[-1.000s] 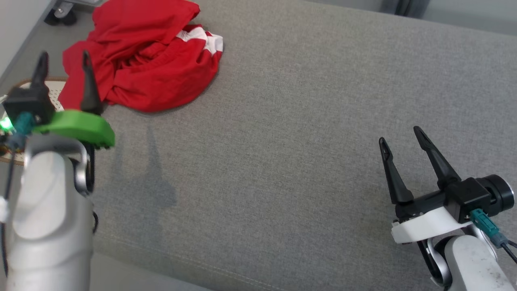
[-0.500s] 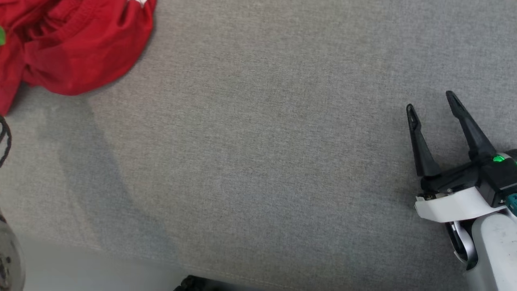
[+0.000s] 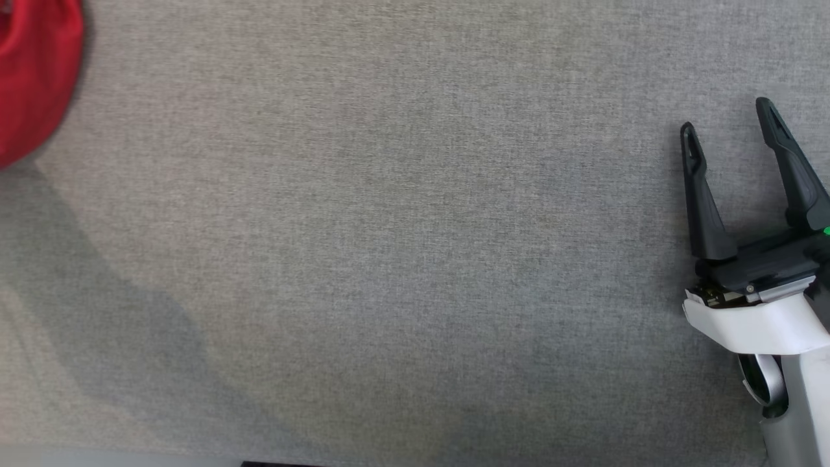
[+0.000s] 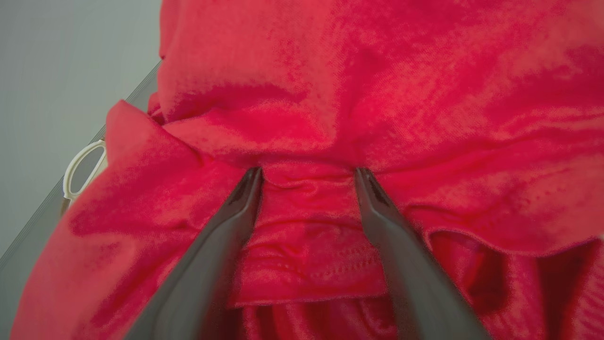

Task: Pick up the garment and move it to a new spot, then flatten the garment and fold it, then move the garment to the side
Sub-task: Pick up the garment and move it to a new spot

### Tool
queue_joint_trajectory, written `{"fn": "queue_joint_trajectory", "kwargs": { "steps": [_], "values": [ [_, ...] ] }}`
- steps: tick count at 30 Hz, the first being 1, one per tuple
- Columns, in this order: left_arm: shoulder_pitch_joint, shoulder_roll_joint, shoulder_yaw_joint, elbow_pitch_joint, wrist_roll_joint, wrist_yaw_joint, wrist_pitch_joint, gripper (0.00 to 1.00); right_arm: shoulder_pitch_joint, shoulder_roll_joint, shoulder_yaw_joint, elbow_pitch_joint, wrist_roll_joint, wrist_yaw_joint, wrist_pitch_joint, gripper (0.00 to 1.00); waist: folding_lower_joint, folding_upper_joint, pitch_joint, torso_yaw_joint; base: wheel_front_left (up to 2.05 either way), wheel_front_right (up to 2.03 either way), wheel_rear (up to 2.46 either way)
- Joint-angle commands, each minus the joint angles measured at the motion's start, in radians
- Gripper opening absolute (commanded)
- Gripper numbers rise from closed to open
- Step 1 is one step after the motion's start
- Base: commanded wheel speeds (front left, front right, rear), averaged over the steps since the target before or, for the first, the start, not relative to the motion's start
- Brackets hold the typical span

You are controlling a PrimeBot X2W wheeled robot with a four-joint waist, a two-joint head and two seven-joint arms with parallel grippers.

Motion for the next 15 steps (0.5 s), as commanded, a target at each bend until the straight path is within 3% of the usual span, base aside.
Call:
{"fn": "queue_joint_trajectory", "kwargs": {
  "steps": [1,2,9,15],
  "values": [
    [-0.004,0.003,-0.004,0.009,0.006,0.011,-0.024,0.93,0.025,-0.010,-0.017,0.067,-0.006,-0.002,0.019,1.00,0.0000,0.0000,0.031,-0.028,0.00,0.00,0.00],
    [-0.007,0.009,-0.007,0.003,0.011,0.016,-0.058,0.00,0.026,-0.009,-0.018,0.067,-0.008,-0.002,0.019,1.00,0.0000,0.0000,0.032,-0.027,0.00,0.00,0.00],
    [-0.032,0.045,-0.047,-0.030,0.050,0.016,-0.267,0.00,0.022,0.005,-0.003,0.086,-0.002,-0.002,0.019,1.00,0.0000,0.0000,-0.008,-0.007,0.00,0.00,0.00],
    [-0.052,0.070,-0.083,-0.051,0.072,-0.016,-0.354,0.00,0.010,0.032,0.027,0.095,0.013,-0.001,0.017,1.00,0.0000,0.0000,-0.098,0.007,0.00,0.00,0.00]
  ]
}}
